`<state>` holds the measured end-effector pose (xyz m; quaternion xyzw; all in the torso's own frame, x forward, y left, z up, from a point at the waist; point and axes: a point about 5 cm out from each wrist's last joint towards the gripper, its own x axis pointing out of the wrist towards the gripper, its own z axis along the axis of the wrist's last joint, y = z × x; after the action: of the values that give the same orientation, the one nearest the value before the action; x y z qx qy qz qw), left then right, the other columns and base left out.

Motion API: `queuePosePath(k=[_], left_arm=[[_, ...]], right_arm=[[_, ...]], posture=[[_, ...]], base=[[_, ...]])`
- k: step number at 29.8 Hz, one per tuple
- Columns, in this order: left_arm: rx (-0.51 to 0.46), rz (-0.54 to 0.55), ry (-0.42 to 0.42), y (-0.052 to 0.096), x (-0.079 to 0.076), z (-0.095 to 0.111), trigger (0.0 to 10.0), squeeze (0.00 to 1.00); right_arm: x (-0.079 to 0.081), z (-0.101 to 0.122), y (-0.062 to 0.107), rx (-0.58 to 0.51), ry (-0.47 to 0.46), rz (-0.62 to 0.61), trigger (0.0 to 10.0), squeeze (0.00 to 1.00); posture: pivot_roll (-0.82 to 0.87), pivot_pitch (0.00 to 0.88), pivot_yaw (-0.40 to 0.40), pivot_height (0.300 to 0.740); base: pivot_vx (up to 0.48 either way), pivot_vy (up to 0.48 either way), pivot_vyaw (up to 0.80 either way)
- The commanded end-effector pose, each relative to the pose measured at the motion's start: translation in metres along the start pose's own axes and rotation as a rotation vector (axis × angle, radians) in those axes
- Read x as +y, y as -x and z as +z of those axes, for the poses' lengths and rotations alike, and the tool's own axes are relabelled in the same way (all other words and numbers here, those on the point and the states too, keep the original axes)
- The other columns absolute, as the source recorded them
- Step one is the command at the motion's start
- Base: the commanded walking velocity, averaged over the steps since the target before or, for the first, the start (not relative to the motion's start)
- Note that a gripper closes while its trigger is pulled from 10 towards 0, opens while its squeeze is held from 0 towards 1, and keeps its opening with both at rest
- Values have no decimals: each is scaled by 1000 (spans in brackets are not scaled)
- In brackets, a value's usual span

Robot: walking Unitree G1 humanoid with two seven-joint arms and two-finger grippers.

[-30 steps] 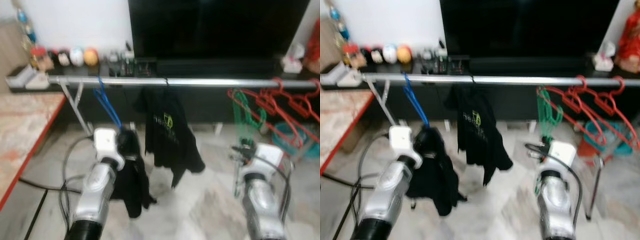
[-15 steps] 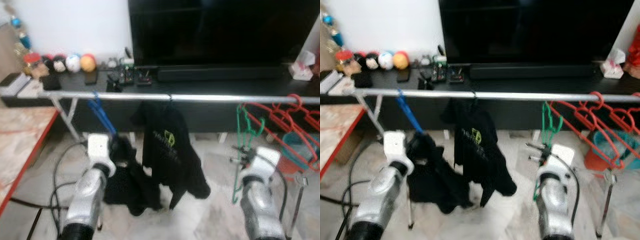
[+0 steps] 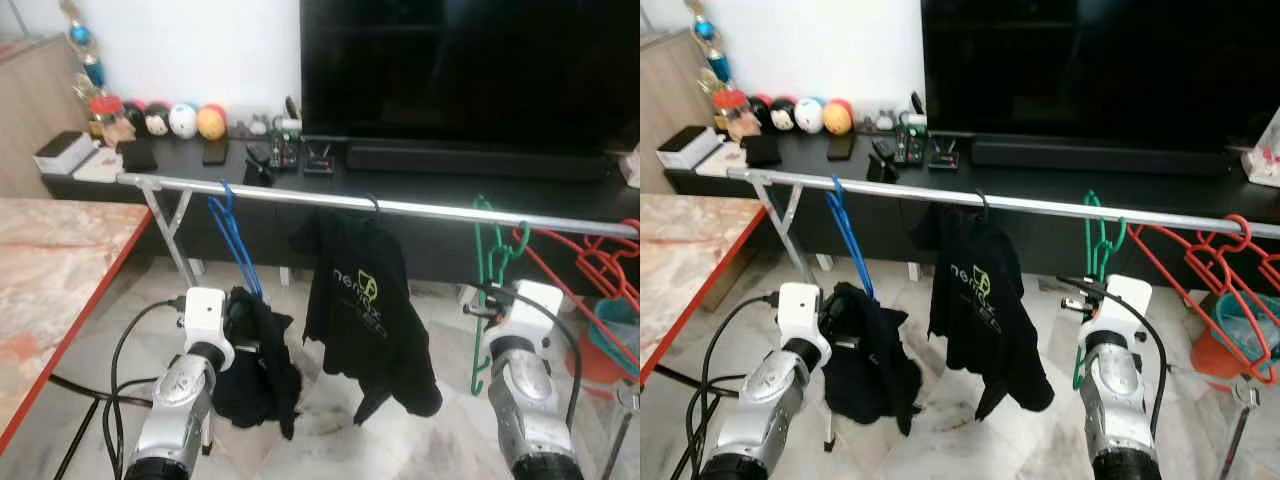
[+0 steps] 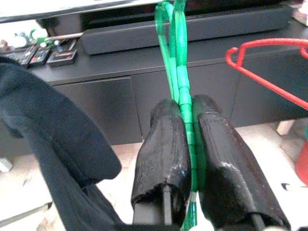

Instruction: Hang hanger

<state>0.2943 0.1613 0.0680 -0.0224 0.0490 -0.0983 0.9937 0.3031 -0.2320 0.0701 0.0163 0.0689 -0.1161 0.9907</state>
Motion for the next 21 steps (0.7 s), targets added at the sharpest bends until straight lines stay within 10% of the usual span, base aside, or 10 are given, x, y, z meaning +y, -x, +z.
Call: queuePosePath(k=[1,13,21], left_arm=[[-25,-3,-3,-1,-1,4,10000,0],[-35,-9,-12,-1,-2,5,10000,0],[-58,-10,-30,3,-2,7,10000,0]], right_arm=[[0,4,-5,13,34,10,10000,0],[4,14,-17,-14,17,26,10000,0],[4,-11,27,-132,4,45,10000,0]], posture=[[-8,0,-1,740],[-1,0,1,740],[-5,0,4,740]], base=[[0,0,0],[0,0,0],[0,0,0]])
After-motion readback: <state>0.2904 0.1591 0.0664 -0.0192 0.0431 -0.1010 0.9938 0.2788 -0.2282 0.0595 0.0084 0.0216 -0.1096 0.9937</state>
